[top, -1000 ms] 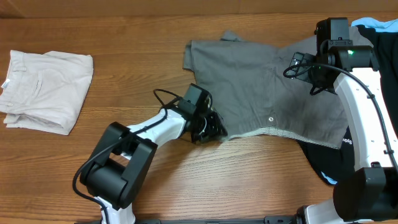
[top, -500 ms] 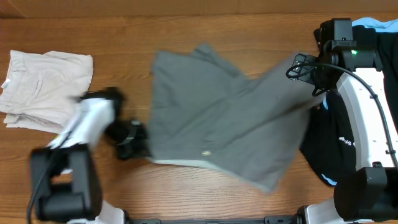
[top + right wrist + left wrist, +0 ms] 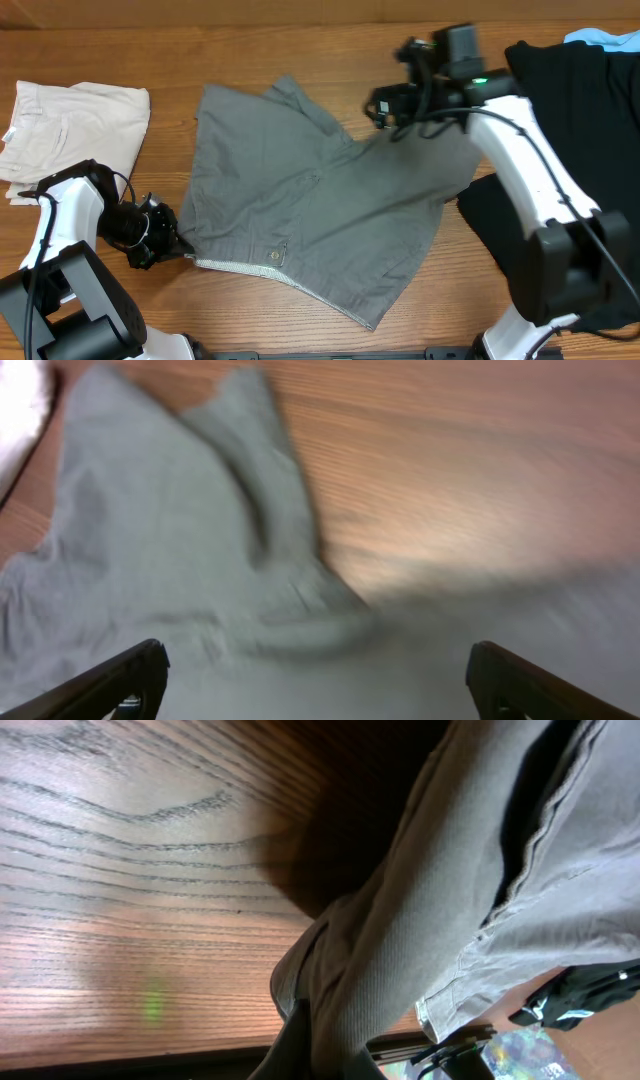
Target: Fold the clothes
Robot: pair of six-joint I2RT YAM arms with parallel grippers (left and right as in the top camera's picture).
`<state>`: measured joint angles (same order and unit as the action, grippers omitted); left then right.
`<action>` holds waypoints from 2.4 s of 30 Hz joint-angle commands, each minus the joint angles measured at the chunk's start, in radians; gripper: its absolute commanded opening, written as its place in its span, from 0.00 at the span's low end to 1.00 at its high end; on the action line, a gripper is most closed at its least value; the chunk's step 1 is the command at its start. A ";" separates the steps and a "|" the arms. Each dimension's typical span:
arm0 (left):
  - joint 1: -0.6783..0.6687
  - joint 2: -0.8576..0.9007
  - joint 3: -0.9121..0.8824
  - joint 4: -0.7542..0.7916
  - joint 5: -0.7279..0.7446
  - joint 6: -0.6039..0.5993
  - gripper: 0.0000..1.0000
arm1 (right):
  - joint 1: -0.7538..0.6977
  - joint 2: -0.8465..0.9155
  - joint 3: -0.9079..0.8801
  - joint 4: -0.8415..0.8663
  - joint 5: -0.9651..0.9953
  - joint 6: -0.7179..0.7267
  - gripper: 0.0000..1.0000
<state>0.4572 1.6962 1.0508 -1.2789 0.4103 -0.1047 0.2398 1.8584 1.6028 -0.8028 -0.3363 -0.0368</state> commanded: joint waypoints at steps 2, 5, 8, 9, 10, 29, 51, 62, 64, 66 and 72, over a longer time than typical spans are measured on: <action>-0.014 -0.015 0.001 0.005 0.017 0.023 0.04 | 0.093 0.085 0.039 0.163 0.040 -0.070 1.00; -0.014 -0.015 0.001 0.007 0.017 0.022 0.04 | 0.140 0.148 0.038 0.316 0.128 -0.076 1.00; -0.014 -0.015 0.001 0.013 0.017 0.022 0.04 | 0.173 0.216 0.038 0.443 0.160 -0.077 1.00; -0.014 -0.015 0.001 0.015 0.017 0.022 0.04 | 0.181 0.240 0.038 0.483 0.160 -0.077 1.00; -0.014 -0.014 0.001 0.016 0.017 0.022 0.04 | 0.188 0.266 0.038 0.518 0.160 -0.077 1.00; -0.014 -0.015 0.001 0.027 0.017 0.023 0.04 | 0.283 0.606 0.155 0.919 0.195 -0.056 0.77; -0.014 -0.015 0.001 0.027 0.017 0.023 0.04 | 0.273 0.611 0.158 0.865 0.259 0.011 0.04; -0.014 -0.015 0.001 0.027 0.017 0.023 0.04 | 0.230 0.609 0.161 0.846 0.330 0.095 0.04; -0.014 -0.014 0.001 0.029 0.017 0.023 0.04 | 0.215 0.599 0.168 0.846 0.382 0.139 0.04; -0.014 -0.015 0.001 0.034 0.017 0.023 0.04 | 0.188 0.583 0.186 0.845 0.423 0.147 0.04; -0.014 -0.015 0.001 0.101 0.105 0.023 0.04 | 0.061 0.552 0.341 0.693 0.519 0.142 0.04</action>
<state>0.4511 1.6962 1.0508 -1.2179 0.4274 -0.1005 0.3927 2.4569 1.8290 -0.0635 0.0868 0.0906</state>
